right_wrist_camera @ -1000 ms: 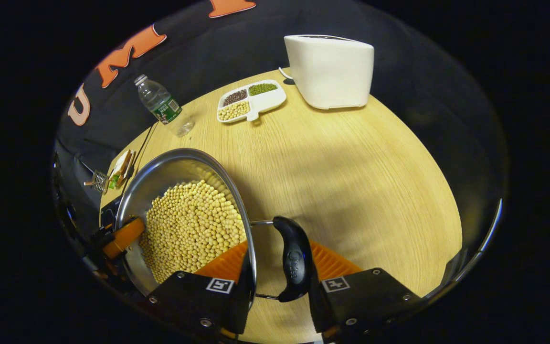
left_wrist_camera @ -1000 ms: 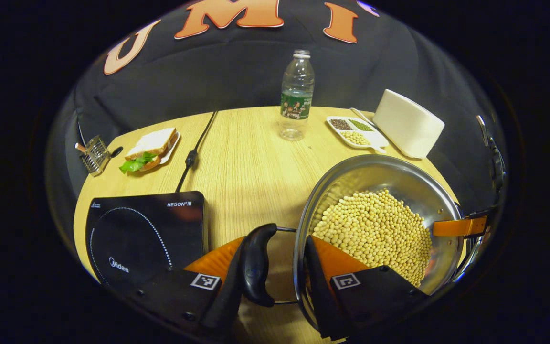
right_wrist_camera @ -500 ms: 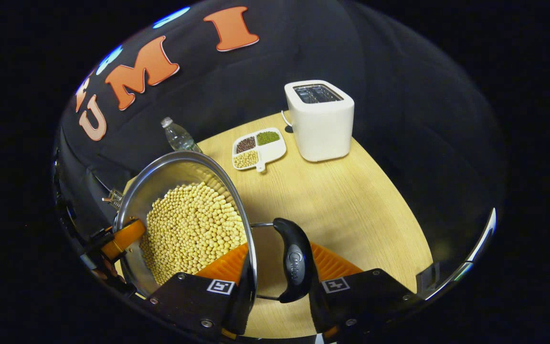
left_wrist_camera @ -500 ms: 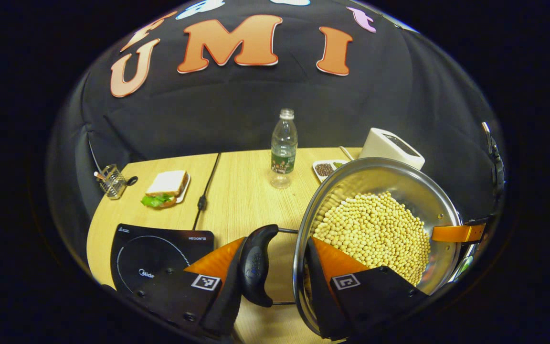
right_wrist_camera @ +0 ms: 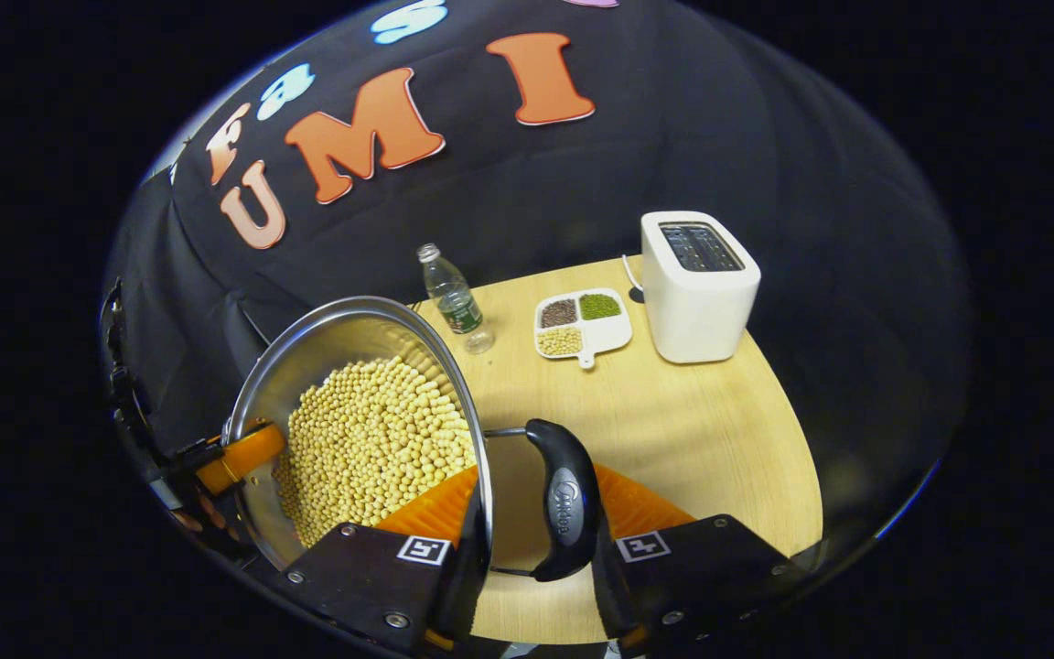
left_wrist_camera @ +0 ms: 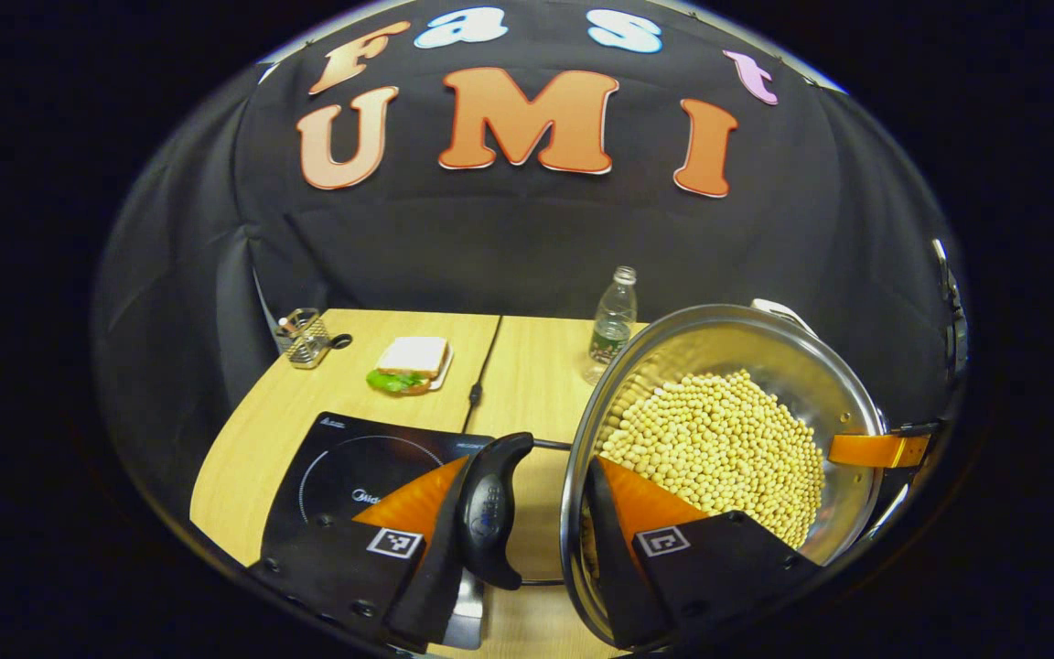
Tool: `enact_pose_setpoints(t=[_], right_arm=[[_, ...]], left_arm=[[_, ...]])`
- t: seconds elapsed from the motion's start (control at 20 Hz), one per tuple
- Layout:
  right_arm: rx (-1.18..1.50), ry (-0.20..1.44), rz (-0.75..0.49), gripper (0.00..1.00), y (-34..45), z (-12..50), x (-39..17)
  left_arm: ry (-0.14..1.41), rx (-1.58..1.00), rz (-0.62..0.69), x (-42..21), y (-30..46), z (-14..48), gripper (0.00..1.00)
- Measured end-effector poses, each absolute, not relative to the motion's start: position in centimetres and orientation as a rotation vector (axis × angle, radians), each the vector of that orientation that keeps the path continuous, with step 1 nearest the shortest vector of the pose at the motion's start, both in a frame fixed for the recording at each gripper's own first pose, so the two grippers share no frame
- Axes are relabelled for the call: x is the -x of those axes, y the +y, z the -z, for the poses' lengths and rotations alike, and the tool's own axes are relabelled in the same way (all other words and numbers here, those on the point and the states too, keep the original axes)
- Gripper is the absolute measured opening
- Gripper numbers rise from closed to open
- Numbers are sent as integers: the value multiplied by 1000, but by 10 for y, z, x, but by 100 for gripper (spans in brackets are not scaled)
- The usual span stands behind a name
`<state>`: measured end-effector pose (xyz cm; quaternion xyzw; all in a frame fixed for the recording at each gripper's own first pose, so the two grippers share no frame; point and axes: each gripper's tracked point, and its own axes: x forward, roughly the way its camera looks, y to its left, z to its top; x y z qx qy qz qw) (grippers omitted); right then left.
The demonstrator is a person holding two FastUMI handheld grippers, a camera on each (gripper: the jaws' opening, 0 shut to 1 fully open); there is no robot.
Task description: First push the handle of the pot to place it horizontally, then grasp the pot with both hands and set it on the induction cooktop.
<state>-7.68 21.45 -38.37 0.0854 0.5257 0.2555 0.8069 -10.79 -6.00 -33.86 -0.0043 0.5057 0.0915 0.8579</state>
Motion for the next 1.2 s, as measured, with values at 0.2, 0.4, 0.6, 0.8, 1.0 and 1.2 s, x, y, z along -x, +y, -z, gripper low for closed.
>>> enact_pose_setpoints(t=[0.2, 0.4, 0.6, 0.8, 1.0, 1.2], right_arm=[[-164, 1082, -593, 51, 257, 365, 76], [-157, 1073, -595, 52, 306, 356, 84], [-154, 1092, -588, 52, 356, 359, 98], [-147, 1110, -586, 52, 402, 366, 110], [-141, 1128, -579, 52, 440, 372, 118], [-135, 1133, -578, 52, 470, 377, 122]], left_arm=[[1051, 26, -233, 110, -19, 323, 69], [1063, 36, -233, 102, 33, 327, 71], [1088, 44, -233, 100, 84, 334, 69], [1109, 54, -243, 102, 131, 346, 69], [1126, 67, -251, 99, 165, 355, 71], [1124, 62, -253, 96, 188, 361, 71]])
